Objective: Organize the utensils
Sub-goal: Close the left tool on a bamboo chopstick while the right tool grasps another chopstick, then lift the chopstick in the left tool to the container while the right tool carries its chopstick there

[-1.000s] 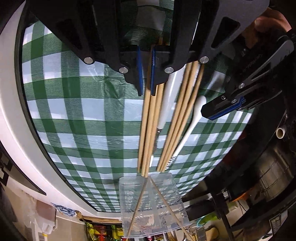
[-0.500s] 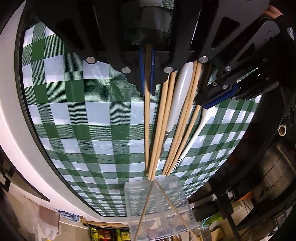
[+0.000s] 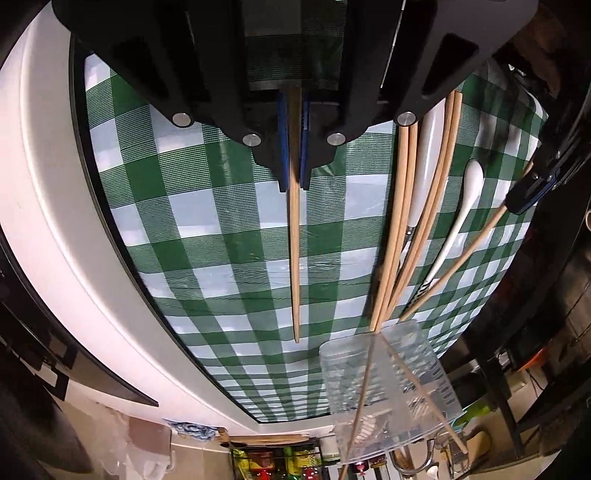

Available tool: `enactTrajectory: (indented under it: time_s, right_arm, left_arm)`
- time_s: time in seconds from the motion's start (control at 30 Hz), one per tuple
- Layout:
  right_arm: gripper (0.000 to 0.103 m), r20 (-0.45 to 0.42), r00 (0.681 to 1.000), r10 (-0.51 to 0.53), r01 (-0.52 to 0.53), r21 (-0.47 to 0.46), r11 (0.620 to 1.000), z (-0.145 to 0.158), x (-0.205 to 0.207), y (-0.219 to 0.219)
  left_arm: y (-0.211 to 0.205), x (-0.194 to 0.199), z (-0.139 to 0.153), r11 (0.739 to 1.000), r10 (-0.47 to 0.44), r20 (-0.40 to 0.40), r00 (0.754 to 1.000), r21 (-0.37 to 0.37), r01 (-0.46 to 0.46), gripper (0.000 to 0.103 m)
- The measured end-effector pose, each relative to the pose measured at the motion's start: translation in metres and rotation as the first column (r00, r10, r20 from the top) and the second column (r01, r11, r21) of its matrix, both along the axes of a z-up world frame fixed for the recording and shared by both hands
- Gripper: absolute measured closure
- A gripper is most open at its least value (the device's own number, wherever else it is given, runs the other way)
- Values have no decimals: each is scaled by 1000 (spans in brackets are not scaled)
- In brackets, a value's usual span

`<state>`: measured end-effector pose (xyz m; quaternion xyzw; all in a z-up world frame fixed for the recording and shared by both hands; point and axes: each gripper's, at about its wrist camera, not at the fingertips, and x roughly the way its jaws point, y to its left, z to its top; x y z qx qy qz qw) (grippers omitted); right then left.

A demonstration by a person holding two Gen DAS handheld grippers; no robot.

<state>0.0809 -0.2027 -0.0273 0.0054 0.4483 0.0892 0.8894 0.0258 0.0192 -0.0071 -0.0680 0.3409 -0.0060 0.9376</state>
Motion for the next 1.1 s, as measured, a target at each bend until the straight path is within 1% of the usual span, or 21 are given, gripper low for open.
enactTrajectory:
  time_s: [0.1, 0.2, 0.37, 0.63, 0.77, 1.1]
  right_arm:
    - [97, -2, 1000, 3, -3, 6, 1000, -1, 0, 0]
    - [96, -18, 1000, 2, -2, 17, 1000, -4, 1, 0]
    - [96, -15, 1000, 0, 0, 9, 1000, -4, -1, 2]
    - [95, 1, 1000, 9, -9, -27, 1000, -5, -5, 7]
    - [93, 12, 1000, 19, -18, -53, 998, -5, -6, 10]
    - [93, 42, 998, 38, -33, -118, 992, -6, -9, 17]
  left_arm:
    - [11, 7, -10, 999, 25, -40, 999, -29, -26, 97]
    - [13, 10, -18, 999, 33, -61, 998, -21, -35, 97]
    - [16, 8, -26, 999, 41, -81, 996, -26, -44, 97]
    - [8, -2, -27, 999, 33, -66, 997, 25, -32, 96]
    - [9, -3, -27, 999, 34, -64, 997, 25, -33, 96]
    - [7, -5, -28, 999, 39, -52, 998, 39, -37, 96]
